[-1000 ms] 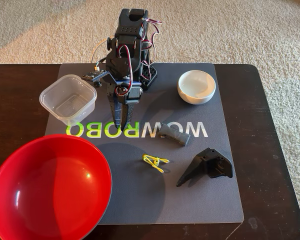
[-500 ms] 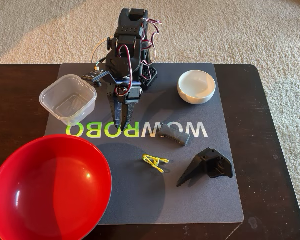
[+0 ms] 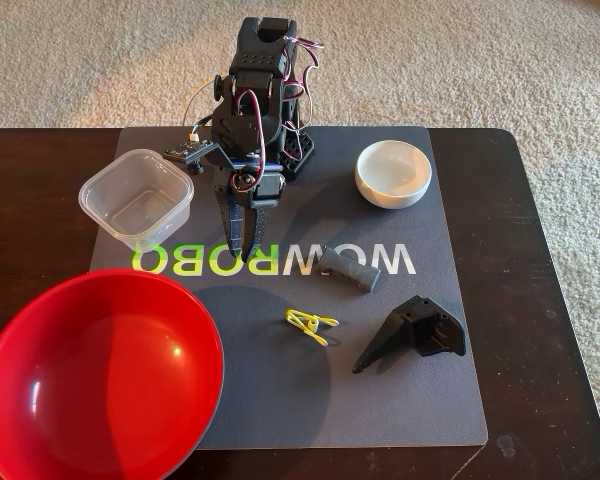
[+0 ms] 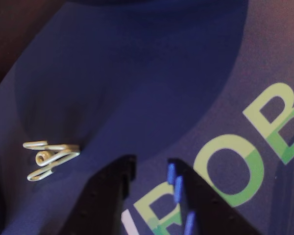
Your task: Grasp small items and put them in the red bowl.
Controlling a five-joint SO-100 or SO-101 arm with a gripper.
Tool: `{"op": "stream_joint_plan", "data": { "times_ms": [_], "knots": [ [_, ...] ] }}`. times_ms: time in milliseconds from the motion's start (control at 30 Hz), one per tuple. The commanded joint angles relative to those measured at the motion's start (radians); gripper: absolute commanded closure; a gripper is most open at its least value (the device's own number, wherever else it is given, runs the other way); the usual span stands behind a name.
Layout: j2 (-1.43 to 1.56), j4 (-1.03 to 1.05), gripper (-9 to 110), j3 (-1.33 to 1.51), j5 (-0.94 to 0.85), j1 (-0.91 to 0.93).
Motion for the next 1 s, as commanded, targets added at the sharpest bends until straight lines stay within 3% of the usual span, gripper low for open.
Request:
{"op": "stream_joint_plan", "data": {
  "times_ms": [0, 500, 633, 700, 967],
  "knots": [
    [0.003, 0.002, 94, 0.009, 0.006, -0.014],
    [0.003, 0.003, 94, 0.009, 0.006, -0.035],
    [0.003, 0.094, 94, 0.009, 0.276, 0.071],
    [0.003, 0.017, 95, 0.009, 0.143, 0.098],
    [0.003, 0.092, 90, -0.146, 0.087, 0.017]
  ]
}}
